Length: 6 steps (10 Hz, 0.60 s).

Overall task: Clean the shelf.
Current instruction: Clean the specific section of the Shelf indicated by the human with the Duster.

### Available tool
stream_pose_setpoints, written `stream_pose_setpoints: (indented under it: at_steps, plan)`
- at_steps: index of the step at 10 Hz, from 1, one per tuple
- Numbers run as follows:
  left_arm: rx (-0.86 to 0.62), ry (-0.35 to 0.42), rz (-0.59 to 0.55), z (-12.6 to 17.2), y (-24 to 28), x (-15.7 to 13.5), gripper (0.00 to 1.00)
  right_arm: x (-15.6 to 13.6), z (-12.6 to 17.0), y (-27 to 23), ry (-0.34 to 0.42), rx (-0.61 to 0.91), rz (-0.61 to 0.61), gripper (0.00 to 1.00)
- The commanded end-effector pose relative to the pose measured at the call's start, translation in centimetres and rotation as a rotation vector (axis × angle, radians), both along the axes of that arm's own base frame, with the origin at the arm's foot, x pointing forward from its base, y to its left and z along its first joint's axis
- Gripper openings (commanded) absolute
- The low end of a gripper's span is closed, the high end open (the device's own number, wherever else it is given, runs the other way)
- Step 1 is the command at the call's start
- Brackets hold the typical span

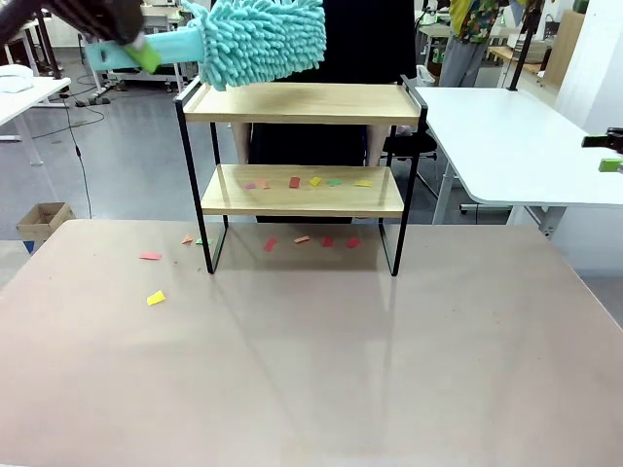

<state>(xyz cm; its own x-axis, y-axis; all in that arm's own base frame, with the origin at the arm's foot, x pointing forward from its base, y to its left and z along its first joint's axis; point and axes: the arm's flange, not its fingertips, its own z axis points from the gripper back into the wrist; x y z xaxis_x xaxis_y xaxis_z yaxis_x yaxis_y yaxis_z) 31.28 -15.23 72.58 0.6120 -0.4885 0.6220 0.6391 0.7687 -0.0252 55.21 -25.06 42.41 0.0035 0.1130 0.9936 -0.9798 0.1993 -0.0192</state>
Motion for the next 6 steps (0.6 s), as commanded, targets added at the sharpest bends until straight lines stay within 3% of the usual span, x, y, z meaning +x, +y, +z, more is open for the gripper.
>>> stream_pose_setpoints:
  at_steps: [1, 4, 6]
  plan:
    - [-0.032, -0.039, -0.254, 0.5, 3.6, -1.3, 0.13, 0.1, 0.3, 0.2, -0.007, -0.001, 0.002, 1.0]
    - [0.108, -0.018, -0.405, -1.8, 3.3, -2.9, 0.13, 0.1, 0.3, 0.2, -0.007, -0.001, 0.002, 1.0]
    - [0.282, 0.026, -0.56, -3.7, 2.3, -4.4, 0.13, 0.1, 0.3, 0.2, -0.007, -0.001, 0.002, 1.0]
